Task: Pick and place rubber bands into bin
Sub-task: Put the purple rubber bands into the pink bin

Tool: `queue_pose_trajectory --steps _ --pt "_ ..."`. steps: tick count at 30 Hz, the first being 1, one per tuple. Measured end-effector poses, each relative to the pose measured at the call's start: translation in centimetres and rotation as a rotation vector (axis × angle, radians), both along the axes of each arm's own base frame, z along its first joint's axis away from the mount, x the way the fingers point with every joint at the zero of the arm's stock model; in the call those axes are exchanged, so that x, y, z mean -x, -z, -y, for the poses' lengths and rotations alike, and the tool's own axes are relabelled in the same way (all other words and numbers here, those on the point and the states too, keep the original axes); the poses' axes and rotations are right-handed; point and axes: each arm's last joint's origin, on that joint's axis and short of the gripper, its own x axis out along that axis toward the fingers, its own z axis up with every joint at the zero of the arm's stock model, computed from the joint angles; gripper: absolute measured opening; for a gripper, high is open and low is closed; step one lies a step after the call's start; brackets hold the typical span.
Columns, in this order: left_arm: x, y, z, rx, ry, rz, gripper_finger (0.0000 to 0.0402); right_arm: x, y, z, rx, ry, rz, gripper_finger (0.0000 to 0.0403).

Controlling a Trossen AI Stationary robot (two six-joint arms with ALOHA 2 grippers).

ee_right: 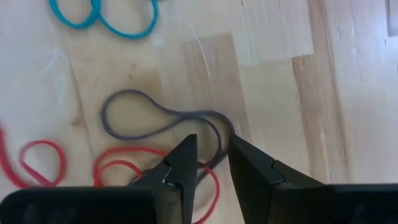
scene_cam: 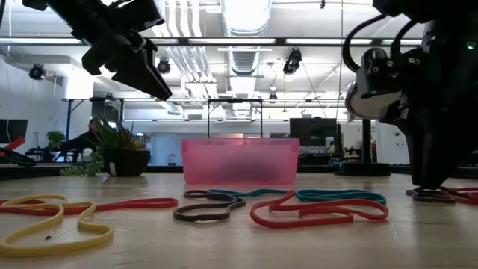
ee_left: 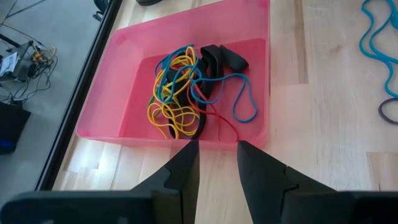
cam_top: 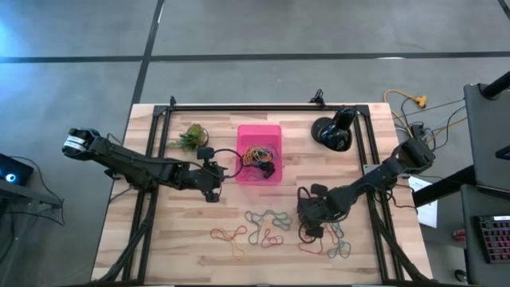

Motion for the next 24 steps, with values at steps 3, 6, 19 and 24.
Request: queue_pose_trajectory --steps 3,6,19,24 --pt "0.0 0.0 0.0 0.0 0.0 0.0 0.0093 0.3 0.4 0.1 0.003 0.007 -0.006 0.008" --pt "0.0 0.0 0.0 0.0 0.0 0.0 0.0093 0.4 0.5 0.2 0.005 0.008 -0.009 0.0076" --pt "0.0 0.0 0.0 0.0 0.0 0.001 0.0093 0.1 -0.1 0.0 0.043 -0.084 -0.01 0.0009" --pt "0.0 0.0 0.0 0.0 0.0 0.002 0.0093 -0.5 -1.6 -0.2 0.084 -0.099 -0.018 0.0008"
